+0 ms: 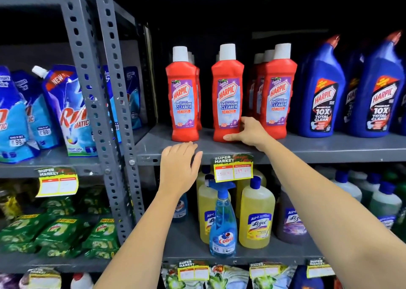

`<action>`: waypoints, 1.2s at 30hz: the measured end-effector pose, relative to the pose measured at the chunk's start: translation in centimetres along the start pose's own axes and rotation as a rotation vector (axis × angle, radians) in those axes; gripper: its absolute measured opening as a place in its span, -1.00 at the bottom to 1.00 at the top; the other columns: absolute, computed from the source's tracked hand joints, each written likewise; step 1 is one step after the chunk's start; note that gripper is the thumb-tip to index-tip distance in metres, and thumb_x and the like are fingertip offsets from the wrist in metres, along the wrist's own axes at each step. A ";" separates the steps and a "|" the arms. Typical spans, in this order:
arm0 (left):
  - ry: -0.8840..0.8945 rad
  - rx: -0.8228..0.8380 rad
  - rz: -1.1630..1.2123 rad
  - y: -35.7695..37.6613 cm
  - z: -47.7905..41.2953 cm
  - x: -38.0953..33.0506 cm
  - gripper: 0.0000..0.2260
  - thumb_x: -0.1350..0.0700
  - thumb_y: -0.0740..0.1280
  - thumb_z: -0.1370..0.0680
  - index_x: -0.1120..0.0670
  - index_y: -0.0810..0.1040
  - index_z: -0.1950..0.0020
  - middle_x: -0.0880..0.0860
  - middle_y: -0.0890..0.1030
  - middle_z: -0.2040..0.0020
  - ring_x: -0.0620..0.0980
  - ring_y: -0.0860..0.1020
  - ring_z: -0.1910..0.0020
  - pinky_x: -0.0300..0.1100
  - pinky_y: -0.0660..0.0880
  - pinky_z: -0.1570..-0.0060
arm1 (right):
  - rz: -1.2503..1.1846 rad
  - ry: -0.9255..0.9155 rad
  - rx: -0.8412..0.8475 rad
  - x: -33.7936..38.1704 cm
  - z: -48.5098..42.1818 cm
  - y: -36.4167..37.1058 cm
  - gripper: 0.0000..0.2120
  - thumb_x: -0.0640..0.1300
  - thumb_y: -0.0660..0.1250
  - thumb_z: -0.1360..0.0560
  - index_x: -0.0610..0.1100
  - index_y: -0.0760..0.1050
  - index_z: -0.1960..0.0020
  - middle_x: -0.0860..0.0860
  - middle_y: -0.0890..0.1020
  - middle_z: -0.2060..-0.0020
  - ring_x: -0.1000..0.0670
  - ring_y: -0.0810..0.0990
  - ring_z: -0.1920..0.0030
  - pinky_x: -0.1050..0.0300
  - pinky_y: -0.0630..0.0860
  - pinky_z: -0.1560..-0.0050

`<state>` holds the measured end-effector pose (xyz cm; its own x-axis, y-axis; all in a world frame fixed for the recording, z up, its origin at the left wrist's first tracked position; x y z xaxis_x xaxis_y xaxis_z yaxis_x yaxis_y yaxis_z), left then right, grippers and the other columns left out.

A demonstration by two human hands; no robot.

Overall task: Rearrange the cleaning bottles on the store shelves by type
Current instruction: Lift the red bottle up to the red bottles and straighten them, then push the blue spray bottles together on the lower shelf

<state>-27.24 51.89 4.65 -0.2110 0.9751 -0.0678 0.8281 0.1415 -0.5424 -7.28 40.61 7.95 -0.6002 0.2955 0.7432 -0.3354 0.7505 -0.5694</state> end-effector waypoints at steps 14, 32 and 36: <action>-0.017 0.031 0.007 0.1 0.0 0.0 -0.64 -0.07 0.10 -0.61 0.09 0.59 -0.16 0.02 0.64 -0.15 0.02 0.57 -0.14 -0.03 0.36 -0.12 | -0.166 0.012 0.068 -0.6 -0.8 1.1 -0.37 -0.25 0.55 -0.36 -0.20 0.40 -0.37 -0.12 0.58 -0.27 -0.06 0.56 -0.23 -0.04 0.45 -0.34; 0.012 0.051 -0.012 0.2 0.2 0.0 -0.62 -0.07 0.08 -0.63 0.10 0.57 -0.21 0.04 0.62 -0.19 0.03 0.54 -0.18 -0.06 0.32 -0.16 | -0.194 0.095 0.103 -0.6 0.2 0.9 -0.37 -0.22 0.57 -0.34 -0.23 0.42 -0.35 -0.10 0.61 -0.17 -0.01 0.59 -0.12 0.10 0.53 -0.20; -0.012 0.025 -0.047 -0.5 1.4 -0.2 -0.62 -0.01 0.10 -0.64 0.12 0.39 -0.40 0.09 0.39 -0.44 0.06 0.29 -0.45 -0.02 0.15 -0.41 | -0.141 -0.035 -0.207 0.4 4.7 -3.4 -0.43 -0.13 0.53 -0.41 -0.22 0.45 -0.35 -0.06 0.60 -0.09 0.08 0.60 0.01 0.27 0.54 -0.06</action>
<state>-28.32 51.43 3.72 -0.2553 0.9655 -0.0515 0.8042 0.1825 -0.5656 -9.80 35.36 8.55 -0.5842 0.1610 0.7955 -0.2641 0.8891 -0.3739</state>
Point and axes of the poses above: each hand's wrist, its own z-axis away from the middle knuckle, its own y-axis out of the palm, x = y × z, the point moved 9 cm from there along -z, towards the middle knuckle
